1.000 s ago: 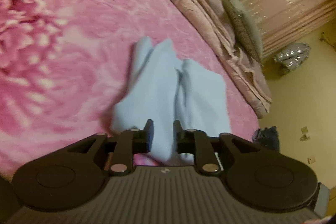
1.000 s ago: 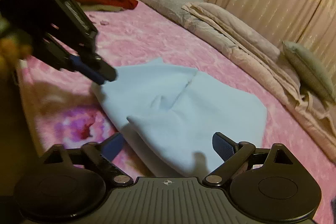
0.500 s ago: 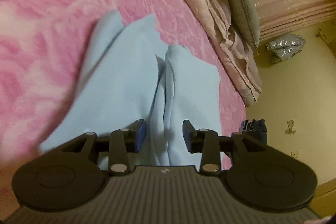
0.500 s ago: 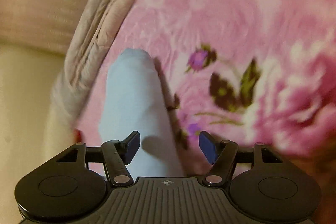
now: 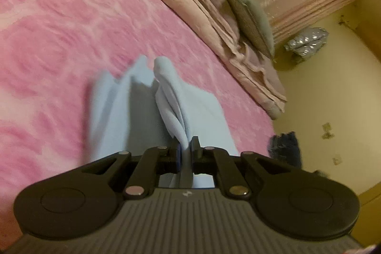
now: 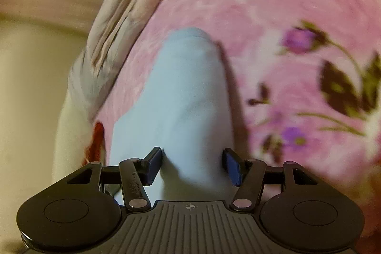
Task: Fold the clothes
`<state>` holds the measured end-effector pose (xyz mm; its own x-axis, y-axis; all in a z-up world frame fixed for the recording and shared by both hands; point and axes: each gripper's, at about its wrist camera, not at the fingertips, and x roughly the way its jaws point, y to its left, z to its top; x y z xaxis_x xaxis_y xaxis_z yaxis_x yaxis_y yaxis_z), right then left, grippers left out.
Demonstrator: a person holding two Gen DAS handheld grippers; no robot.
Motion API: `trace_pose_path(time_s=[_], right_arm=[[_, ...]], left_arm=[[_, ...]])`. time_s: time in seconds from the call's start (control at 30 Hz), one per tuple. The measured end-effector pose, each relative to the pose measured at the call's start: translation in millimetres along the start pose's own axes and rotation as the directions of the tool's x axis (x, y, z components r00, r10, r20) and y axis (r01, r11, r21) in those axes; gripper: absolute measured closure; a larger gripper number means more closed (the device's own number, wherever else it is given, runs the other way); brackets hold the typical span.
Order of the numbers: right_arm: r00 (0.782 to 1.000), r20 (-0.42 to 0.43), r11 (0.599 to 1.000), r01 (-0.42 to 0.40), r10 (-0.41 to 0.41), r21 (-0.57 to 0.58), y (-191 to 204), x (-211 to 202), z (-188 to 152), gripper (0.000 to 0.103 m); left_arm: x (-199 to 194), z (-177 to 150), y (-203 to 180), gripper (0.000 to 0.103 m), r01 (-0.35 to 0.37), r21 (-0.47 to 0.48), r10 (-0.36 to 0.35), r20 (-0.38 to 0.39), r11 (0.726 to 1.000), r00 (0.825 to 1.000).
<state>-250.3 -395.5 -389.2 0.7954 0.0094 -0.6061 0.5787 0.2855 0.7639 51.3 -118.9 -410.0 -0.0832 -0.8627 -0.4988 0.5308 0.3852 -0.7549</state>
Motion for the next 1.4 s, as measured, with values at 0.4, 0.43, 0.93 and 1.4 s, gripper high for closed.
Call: trace_pose_path(time_s=[0.4, 0.43, 0.93, 1.4], right_arm=[[0.984, 0.057, 0.920, 0.179, -0.170, -0.349, 47.6, 22.9, -50.8, 0.043], [0.984, 0.066, 0.916, 0.179, -0.167, -0.359, 48.7, 23.0, -52.8, 0.043], [0.986, 0.149, 0.757, 0.157, -0.079, -0.635, 31.7, -79.5, -129.4, 0.042], [0.908, 0.384, 0.122, 0.406, -0.165, -0.906, 50.9, -19.5, -199.4, 0.091]], left_arm=[[3.8, -9.6, 49.3, 0.097, -0.081, -0.040, 0.082, 0.027, 0.996, 0.996], [3.4, -10.4, 50.2, 0.096, -0.080, -0.041, 0.082, 0.031, 0.996, 0.996], [-90.0, -114.5, 19.2, 0.063, -0.100, -0.287, 0.145, 0.139, 0.953, 0.980], [-50.5, -112.1, 11.5, 0.094, -0.278, -0.153, 0.304, 0.184, 0.948, 0.935]])
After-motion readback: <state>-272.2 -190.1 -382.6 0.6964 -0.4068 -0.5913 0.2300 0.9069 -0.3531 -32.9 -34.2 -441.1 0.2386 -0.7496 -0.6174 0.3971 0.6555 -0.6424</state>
